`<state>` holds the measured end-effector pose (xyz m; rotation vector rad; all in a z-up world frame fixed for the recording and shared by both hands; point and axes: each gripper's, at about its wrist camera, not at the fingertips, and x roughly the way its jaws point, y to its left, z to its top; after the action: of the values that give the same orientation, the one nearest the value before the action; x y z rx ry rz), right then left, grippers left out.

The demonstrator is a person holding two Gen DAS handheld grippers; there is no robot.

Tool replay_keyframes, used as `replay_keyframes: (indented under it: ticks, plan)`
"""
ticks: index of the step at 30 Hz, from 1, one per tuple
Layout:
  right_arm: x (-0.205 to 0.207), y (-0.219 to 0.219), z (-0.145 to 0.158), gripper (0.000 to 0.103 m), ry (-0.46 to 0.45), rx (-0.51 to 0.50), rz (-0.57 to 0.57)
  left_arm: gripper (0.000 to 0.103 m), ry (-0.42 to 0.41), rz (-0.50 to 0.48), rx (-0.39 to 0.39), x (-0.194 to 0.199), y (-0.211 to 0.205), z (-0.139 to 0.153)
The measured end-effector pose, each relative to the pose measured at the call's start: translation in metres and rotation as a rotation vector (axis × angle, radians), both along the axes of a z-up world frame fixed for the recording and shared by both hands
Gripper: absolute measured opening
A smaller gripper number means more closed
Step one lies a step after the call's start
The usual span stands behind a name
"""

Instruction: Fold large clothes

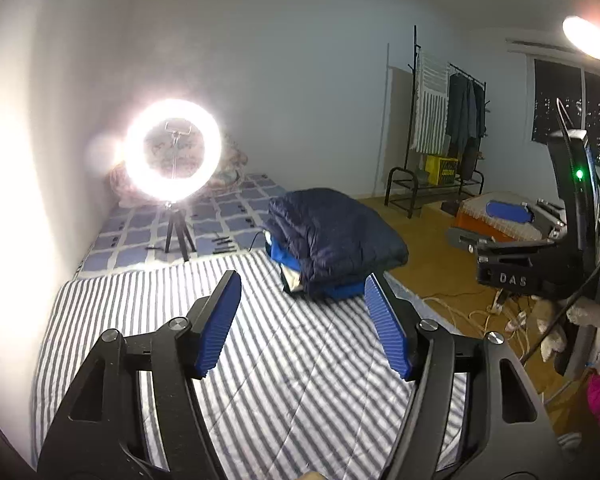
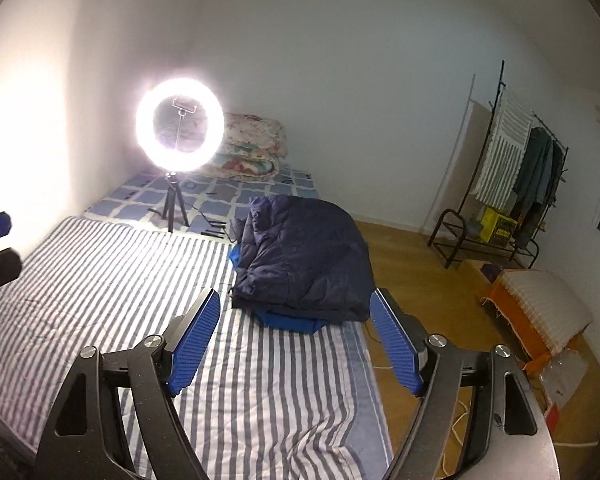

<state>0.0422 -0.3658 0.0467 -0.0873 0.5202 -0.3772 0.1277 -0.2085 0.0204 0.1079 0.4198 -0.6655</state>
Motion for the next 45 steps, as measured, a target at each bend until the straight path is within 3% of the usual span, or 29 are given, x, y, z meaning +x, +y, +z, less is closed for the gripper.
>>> replay_keyframes:
  ticks: [3,9,13,18,33,45]
  plan:
    - [-0.005,0.006,-0.009,0.081,-0.026,-0.006,-0.024,0.076,0.000,0.011,-0.006,-0.009,0.007,-0.013]
    - [-0.005,0.011,-0.035,0.082,-0.058,0.063,-0.075,0.078,0.001,0.026,0.027,-0.011,0.011,-0.034]
    - [-0.003,0.014,-0.052,0.082,-0.067,0.109,-0.101,0.087,0.000,0.035,0.026,-0.008,0.016,-0.040]
    - [-0.002,0.025,-0.061,0.082,-0.050,0.082,-0.108,0.102,-0.025,0.048,0.017,-0.010,0.018,-0.041]
    - [-0.016,0.019,-0.068,0.083,-0.103,0.126,-0.167,0.103,-0.064,0.064,0.058,-0.021,0.013,-0.043]
    - [-0.014,0.017,-0.070,0.083,-0.081,0.116,-0.172,0.103,-0.064,0.063,0.071,-0.023,0.012,-0.043]
